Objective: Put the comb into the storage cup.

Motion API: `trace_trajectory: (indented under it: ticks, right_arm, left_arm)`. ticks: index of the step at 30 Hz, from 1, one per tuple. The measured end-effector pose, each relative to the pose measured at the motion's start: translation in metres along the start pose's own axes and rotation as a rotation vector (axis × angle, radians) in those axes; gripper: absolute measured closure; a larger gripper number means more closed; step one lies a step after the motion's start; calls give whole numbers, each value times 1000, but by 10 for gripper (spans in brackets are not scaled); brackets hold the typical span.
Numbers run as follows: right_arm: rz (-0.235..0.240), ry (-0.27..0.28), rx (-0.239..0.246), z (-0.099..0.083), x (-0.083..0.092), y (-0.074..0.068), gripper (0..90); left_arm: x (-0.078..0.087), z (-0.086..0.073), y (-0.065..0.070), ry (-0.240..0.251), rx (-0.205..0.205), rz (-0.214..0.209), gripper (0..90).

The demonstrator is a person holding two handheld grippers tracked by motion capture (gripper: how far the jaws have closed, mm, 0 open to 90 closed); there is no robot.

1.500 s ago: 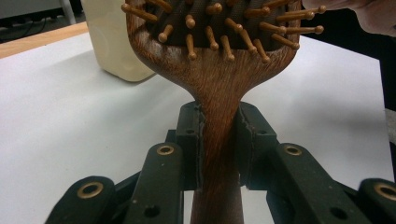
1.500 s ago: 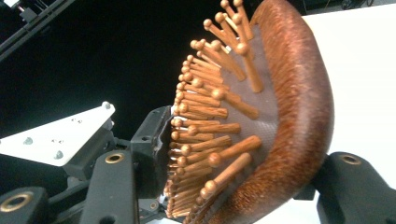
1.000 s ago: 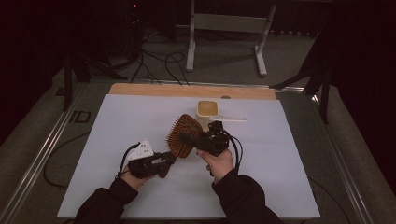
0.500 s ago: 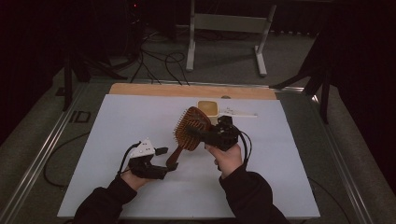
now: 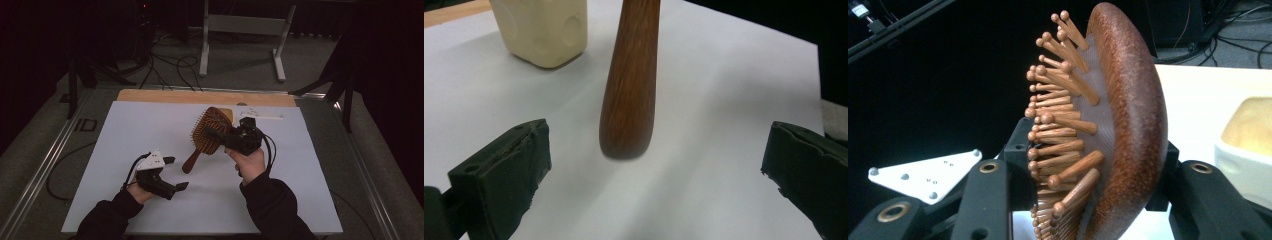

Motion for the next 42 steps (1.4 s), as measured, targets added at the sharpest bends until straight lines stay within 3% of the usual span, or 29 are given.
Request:
trace_trajectory:
  ticks: [17,30,42]
  right_arm:
    - [-40,70,37,45,24,8,529]
    - [-79,117,50,78,38,18,529]
    - [-130,140,51,102,44,33,528]
  left_arm:
    - [31,-15,-15,15,-13,60,0]
    - [39,-33,-20,15,-23,104,0]
    - [46,-40,-23,29,-8,115,0]
Point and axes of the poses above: each handheld gripper's, and its own axes: x roughly backward along the jaws, z roughly out of its top, y roughly to its right, the point moved 6 cm from there along -x, roughly forward along the jaws, and after that the axes turned 9 degrees about z, right-handed, at the moved point
